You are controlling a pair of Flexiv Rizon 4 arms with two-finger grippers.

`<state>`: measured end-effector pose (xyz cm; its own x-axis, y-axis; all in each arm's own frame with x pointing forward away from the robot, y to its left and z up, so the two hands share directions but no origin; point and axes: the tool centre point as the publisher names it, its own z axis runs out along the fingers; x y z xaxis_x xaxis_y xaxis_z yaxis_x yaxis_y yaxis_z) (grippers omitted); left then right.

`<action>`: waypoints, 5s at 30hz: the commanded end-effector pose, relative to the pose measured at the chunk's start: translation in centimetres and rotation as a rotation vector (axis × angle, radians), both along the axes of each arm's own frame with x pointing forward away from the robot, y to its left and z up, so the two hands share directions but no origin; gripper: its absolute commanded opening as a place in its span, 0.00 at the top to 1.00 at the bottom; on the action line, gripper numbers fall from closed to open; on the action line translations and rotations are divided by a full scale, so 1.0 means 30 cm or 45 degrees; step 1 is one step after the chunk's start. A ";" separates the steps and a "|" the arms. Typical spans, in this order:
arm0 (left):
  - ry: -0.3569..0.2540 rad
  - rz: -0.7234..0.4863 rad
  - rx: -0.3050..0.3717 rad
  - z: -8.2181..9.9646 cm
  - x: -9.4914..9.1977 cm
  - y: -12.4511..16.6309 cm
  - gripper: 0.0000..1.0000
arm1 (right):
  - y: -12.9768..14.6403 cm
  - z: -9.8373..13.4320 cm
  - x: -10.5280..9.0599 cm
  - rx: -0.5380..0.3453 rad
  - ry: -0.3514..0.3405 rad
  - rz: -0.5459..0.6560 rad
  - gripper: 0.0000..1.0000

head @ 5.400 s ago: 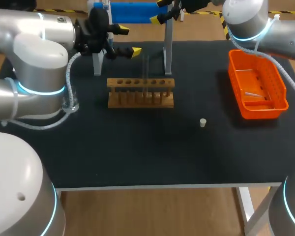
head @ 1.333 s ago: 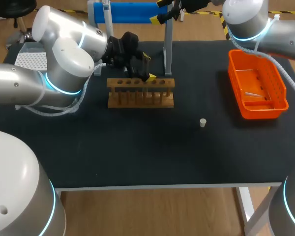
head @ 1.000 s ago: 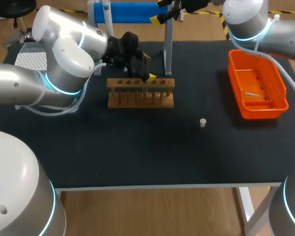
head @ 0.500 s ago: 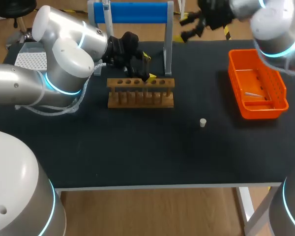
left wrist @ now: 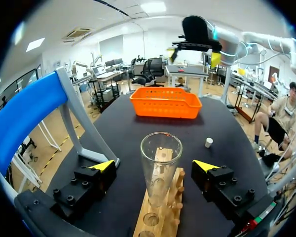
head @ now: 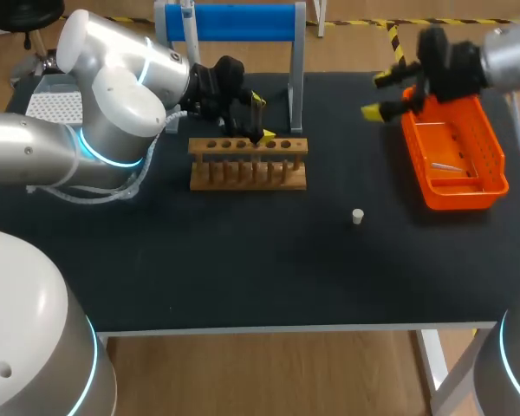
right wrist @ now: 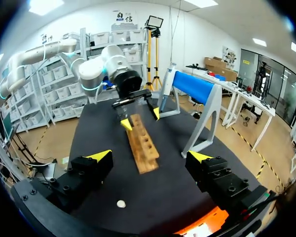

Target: Invert the test tube, pick up the pipette, mount the tip to pipette, aspirate from beaker and dispense into the tube, eject the tip, return the pipette, and cap with the stopper.

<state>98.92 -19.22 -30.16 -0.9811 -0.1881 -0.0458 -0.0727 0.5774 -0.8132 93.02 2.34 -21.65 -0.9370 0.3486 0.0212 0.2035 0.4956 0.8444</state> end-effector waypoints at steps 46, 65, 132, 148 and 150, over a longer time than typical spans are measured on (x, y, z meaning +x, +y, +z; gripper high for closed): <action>0.002 -0.002 0.001 -0.001 0.003 -0.002 0.00 | -0.133 -0.423 -0.399 -0.007 0.023 -0.211 0.00; 0.002 -0.002 0.001 -0.001 0.003 -0.002 0.00 | -0.050 -0.550 -0.370 -0.109 0.051 -0.186 0.00; 0.002 -0.002 0.001 -0.001 0.003 -0.002 0.00 | 0.040 -0.700 -0.277 -0.234 0.092 -0.230 0.36; 0.002 -0.002 0.001 -0.001 0.003 -0.002 0.00 | 0.040 -0.710 -0.269 -0.240 0.105 -0.232 0.45; 0.002 -0.002 0.001 -0.001 0.003 -0.002 0.00 | 0.040 -0.711 -0.268 -0.240 0.105 -0.231 0.45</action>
